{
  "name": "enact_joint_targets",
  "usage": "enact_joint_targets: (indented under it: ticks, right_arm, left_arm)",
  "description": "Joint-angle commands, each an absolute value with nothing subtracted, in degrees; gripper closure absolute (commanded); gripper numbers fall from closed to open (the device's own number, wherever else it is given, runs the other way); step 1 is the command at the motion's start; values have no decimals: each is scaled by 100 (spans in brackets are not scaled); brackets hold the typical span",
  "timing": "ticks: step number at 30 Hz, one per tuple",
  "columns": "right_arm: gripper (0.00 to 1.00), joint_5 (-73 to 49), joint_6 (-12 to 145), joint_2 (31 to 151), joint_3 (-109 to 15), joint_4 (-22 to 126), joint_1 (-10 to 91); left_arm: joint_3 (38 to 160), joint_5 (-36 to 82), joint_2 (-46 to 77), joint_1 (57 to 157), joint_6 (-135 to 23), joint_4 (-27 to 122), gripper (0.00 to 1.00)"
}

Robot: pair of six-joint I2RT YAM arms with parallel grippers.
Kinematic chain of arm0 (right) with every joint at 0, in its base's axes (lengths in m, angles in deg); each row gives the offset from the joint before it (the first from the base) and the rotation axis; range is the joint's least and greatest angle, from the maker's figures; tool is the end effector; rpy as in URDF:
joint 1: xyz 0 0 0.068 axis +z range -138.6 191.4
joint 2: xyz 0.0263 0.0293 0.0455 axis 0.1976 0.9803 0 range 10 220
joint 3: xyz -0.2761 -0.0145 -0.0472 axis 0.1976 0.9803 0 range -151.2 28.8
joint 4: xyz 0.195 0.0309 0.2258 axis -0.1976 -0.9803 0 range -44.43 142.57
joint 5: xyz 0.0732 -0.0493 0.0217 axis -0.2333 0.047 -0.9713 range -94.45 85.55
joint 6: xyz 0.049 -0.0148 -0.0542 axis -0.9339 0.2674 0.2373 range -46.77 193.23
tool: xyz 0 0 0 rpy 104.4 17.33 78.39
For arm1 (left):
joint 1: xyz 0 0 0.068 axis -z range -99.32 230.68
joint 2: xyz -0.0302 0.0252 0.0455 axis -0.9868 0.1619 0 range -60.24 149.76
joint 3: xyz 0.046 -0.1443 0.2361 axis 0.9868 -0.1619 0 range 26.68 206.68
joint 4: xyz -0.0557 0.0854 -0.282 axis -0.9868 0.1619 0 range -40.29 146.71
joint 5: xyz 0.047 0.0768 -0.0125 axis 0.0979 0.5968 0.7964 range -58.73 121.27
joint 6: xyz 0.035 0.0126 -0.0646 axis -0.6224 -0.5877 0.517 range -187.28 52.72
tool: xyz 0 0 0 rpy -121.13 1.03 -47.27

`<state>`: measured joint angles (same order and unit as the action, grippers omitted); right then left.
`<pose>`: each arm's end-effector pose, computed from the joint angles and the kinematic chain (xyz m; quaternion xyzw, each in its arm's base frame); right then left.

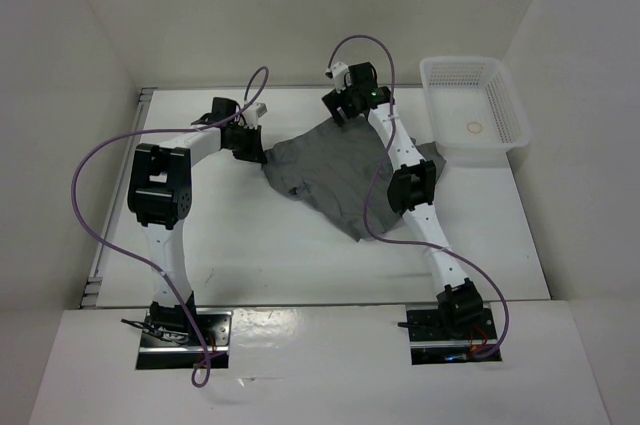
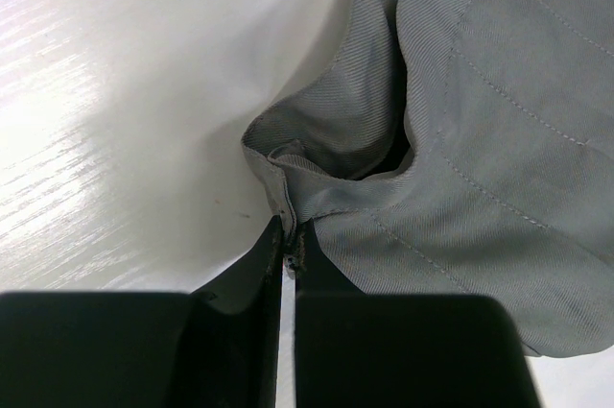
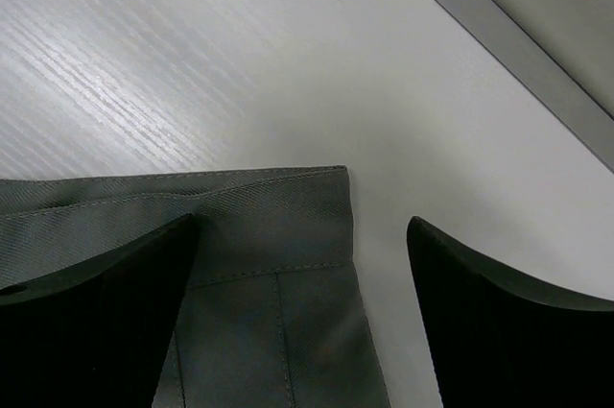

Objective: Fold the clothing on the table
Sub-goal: Flatten the skirt out

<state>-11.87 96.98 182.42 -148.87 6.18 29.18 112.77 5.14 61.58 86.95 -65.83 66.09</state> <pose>0.6364 0.2128 0.1457 -0.3471 0.8400 0.0373 0.4153 0.5042 -0.0831 0.1237 0.1121 0.9175 -0.2346 0.3011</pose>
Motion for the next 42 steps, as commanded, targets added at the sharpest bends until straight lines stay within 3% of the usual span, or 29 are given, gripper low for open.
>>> enact_joint_targets:
  ticks: [1, 9, 12, 16, 22, 23, 25, 31, 37, 42]
  right_arm:
    - [6, -1569, 9784, 18447, -15085, -24, 2845]
    - [5, -2615, 9512, 18394, -15085, -376, 2493]
    - [11, -2783, 9512, 18447, -15085, -438, 2432]
    - [40, -2836, 9459, 18447, -15085, -438, 2432]
    - [72, -2783, 9459, 18447, -15085, -491, 2432]
    - [88, -2705, 9389, 18447, -15085, -491, 2432]
    - [100, -2590, 9336, 18447, -15085, -491, 2432]
    - [100, -2529, 9283, 17640, -15085, -675, 2432]
    - [100, -2352, 9169, 16111, -15085, -676, 2432]
    - [100, -2659, 9037, 14453, -14129, -623, 2432]
  left_arm:
    - [11167, 359, 5991, 8728, -6798, 6851, 100]
    - [11281, 306, 5938, 8728, -6798, 6957, 100]
    - [11282, 306, 5938, 8728, -6860, 7009, 100]
    - [11282, 306, 5938, 8728, -6912, 7010, 100]
    - [11282, 306, 5938, 8728, -6913, 7063, 100]
    - [11282, 306, 5938, 8728, -6913, 7063, 100]
    - [11334, 375, 5886, 8728, -6965, 7063, 100]
    - [11580, 727, 5368, 8728, -6965, 7265, 100]
    - [12493, 1316, 4524, 8728, -7018, 7853, 100]
    - [13608, 1247, 3743, 8508, -7141, 8424, 100]
